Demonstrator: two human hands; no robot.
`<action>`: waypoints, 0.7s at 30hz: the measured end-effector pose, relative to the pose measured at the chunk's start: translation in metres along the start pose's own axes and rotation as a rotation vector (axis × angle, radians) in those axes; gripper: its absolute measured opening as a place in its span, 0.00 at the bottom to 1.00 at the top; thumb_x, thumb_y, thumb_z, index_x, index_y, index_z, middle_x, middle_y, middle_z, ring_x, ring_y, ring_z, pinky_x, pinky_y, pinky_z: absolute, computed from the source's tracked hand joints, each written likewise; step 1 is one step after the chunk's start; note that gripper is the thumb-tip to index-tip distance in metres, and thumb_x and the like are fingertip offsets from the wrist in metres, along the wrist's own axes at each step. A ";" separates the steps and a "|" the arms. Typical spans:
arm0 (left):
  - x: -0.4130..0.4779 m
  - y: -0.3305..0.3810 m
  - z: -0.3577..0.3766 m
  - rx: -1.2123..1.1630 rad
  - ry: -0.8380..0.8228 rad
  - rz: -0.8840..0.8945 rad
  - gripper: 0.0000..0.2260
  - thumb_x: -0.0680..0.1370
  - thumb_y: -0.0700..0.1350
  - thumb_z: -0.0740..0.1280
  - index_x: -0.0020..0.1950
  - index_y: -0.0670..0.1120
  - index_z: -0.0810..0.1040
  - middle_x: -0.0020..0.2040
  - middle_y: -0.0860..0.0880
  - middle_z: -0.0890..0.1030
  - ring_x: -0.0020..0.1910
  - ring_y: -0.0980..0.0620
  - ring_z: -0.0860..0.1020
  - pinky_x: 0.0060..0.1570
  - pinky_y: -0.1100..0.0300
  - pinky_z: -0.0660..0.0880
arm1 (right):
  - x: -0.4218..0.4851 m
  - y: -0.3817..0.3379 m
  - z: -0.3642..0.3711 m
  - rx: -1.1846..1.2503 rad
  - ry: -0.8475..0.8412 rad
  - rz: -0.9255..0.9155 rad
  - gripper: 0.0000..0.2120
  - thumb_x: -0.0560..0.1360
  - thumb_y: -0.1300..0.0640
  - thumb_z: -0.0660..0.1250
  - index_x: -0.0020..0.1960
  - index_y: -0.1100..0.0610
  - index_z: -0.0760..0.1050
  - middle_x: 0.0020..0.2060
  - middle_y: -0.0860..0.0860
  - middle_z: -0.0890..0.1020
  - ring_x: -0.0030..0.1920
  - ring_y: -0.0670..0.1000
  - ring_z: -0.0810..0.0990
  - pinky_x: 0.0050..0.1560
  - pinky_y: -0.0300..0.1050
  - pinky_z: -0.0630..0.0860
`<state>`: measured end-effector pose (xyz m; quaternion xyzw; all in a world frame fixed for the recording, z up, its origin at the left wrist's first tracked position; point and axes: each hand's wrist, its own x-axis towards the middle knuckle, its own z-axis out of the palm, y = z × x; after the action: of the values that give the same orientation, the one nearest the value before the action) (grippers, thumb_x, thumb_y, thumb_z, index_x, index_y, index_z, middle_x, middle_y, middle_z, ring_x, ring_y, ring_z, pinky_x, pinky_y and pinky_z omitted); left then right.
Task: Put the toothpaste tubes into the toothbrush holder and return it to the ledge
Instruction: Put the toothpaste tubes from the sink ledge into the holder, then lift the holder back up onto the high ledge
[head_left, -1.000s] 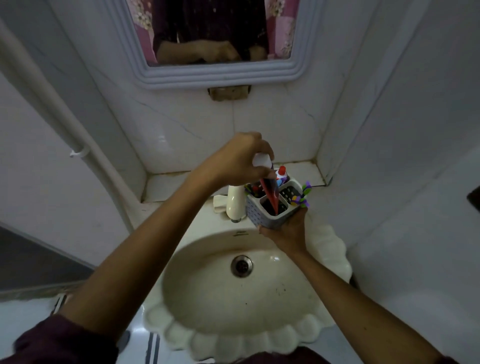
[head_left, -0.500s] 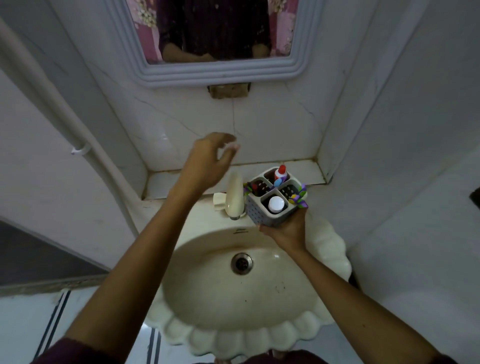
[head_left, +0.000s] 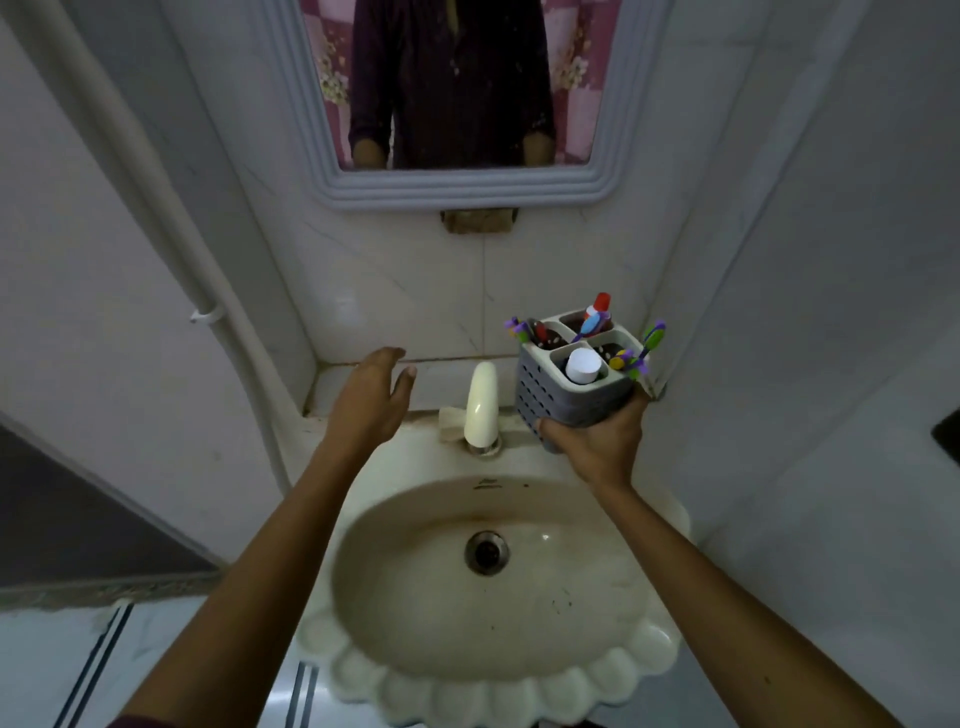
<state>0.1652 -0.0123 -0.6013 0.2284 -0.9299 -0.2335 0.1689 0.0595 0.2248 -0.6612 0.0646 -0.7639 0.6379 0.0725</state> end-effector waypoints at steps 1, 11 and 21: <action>0.002 0.005 -0.004 -0.019 0.008 0.010 0.19 0.80 0.50 0.57 0.68 0.43 0.70 0.68 0.42 0.74 0.65 0.43 0.73 0.63 0.51 0.68 | 0.004 -0.010 -0.002 0.013 0.015 -0.027 0.52 0.49 0.54 0.83 0.68 0.60 0.64 0.59 0.47 0.75 0.57 0.44 0.75 0.46 0.18 0.68; 0.057 0.091 -0.109 -0.030 0.259 0.237 0.18 0.80 0.49 0.58 0.67 0.42 0.70 0.66 0.40 0.75 0.63 0.42 0.74 0.61 0.51 0.69 | 0.063 -0.182 -0.023 0.100 0.136 -0.286 0.48 0.53 0.59 0.85 0.67 0.58 0.65 0.54 0.45 0.75 0.51 0.45 0.75 0.38 0.17 0.68; 0.109 0.229 -0.282 0.073 0.599 0.618 0.14 0.79 0.46 0.59 0.61 0.42 0.74 0.60 0.42 0.78 0.56 0.43 0.76 0.53 0.52 0.72 | 0.112 -0.390 -0.070 0.167 0.176 -0.576 0.46 0.53 0.53 0.85 0.64 0.55 0.66 0.52 0.46 0.77 0.42 0.37 0.74 0.36 0.28 0.69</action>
<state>0.1128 0.0125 -0.2264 0.0028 -0.8721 -0.0620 0.4853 0.0259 0.2236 -0.2508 0.2287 -0.6499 0.6550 0.3104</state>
